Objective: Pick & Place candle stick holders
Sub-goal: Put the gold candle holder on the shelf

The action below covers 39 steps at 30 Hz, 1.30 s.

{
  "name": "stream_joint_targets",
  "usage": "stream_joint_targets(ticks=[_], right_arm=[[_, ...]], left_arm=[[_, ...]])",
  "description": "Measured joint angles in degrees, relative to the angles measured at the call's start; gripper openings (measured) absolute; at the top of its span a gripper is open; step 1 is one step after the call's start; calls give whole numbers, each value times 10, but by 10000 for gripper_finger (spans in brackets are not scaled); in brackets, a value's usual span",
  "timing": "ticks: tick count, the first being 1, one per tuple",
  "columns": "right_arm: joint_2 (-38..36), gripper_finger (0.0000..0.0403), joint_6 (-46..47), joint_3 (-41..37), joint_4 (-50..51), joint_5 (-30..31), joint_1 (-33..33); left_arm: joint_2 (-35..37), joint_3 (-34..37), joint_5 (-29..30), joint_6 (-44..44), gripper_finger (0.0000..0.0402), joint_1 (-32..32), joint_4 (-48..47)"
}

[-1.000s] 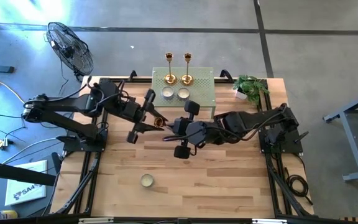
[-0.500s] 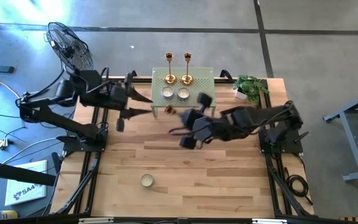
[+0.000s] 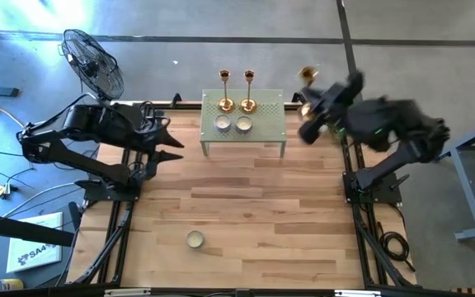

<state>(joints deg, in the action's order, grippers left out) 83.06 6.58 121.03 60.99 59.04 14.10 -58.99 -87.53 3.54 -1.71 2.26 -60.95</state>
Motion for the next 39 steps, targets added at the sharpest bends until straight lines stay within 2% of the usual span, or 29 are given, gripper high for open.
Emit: stream_joint_targets(ticks=[9,15,20,23,27,32,39], right_arm=[[-103,7,-58,0,-3,-16,-92],[-142,10,-78,0,4,-81,-187],[-150,8,-94,-7,-26,-182,-270],[-156,7,-119,-62,-107,-266,-313],[-163,10,-127,-181,-235,-375,-379],[-170,9,-81,-327,-378,-500,-456],[-169,9,8,-507,-586,-643,-524]], left_arm=[[10,0,-1,-63,140,0,-31],[26,0,-1,-76,140,0,-32],[33,0,1,-76,140,0,-31],[33,0,3,-76,140,0,-31],[33,0,5,-77,140,0,-31],[33,0,5,-96,140,0,-31],[34,0,0,-107,140,0,-31]])
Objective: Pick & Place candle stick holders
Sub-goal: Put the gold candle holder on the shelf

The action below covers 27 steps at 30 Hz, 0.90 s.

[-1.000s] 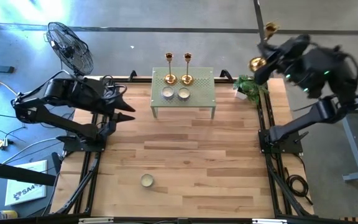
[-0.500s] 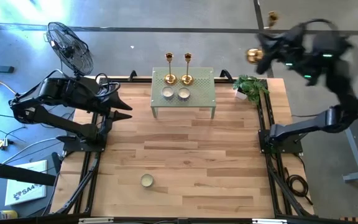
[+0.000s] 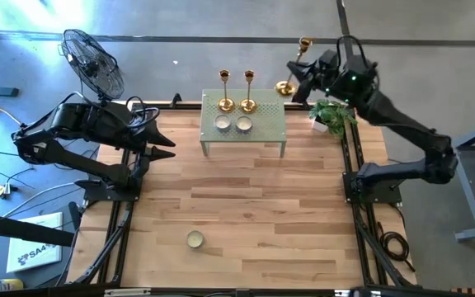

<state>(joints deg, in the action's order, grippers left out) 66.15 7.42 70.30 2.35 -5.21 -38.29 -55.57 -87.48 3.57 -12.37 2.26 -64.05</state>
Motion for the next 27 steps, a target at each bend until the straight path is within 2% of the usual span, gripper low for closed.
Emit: stream_joint_targets(ticks=[3,9,22,27], right_arm=[[3,11,31,-67,-92,-24,-14],[35,6,51,-152,-173,-35,-23],[150,7,41,-177,-238,-44,-22],[175,11,22,-177,-245,-12,-22]], left_arm=[[0,0,0,-6,140,0,0],[0,0,1,-20,140,0,3],[-12,0,27,-15,140,0,40],[-20,1,26,-15,140,0,41]])
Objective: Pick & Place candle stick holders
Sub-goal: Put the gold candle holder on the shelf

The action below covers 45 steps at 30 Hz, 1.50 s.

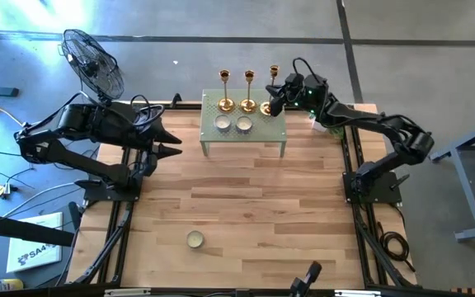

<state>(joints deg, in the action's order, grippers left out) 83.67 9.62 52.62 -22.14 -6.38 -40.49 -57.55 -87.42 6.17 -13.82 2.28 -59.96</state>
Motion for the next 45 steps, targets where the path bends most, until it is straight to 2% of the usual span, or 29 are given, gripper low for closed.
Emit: stream_joint_targets(ticks=[18,33,39,45], right_arm=[[0,20,-101,1,20,-4,32],[0,38,-82,1,23,-2,31],[0,59,-71,1,26,22,31],[0,99,-71,1,26,24,31]], left_arm=[[-23,0,37,5,140,0,4],[-24,0,37,0,140,0,4],[-24,0,37,0,140,0,4],[-24,0,37,0,140,0,3]])
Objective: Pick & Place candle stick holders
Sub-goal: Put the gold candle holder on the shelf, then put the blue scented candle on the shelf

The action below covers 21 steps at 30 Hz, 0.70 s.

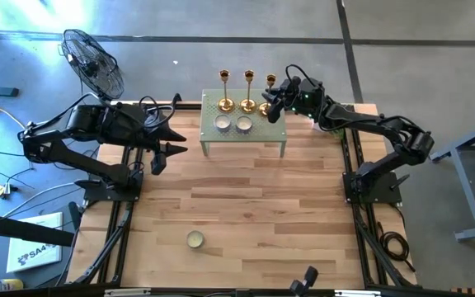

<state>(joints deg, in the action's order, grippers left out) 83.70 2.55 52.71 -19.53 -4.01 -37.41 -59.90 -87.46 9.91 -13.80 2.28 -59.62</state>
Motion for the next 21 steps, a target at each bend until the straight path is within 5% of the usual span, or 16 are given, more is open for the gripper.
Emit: stream_joint_targets(ticks=[13,21], right_arm=[[-22,219,-2,0,7,-26,-1],[-120,235,-28,0,132,40,5]], left_arm=[[0,0,3,15,140,0,-6],[3,0,-47,2,140,0,-19]])
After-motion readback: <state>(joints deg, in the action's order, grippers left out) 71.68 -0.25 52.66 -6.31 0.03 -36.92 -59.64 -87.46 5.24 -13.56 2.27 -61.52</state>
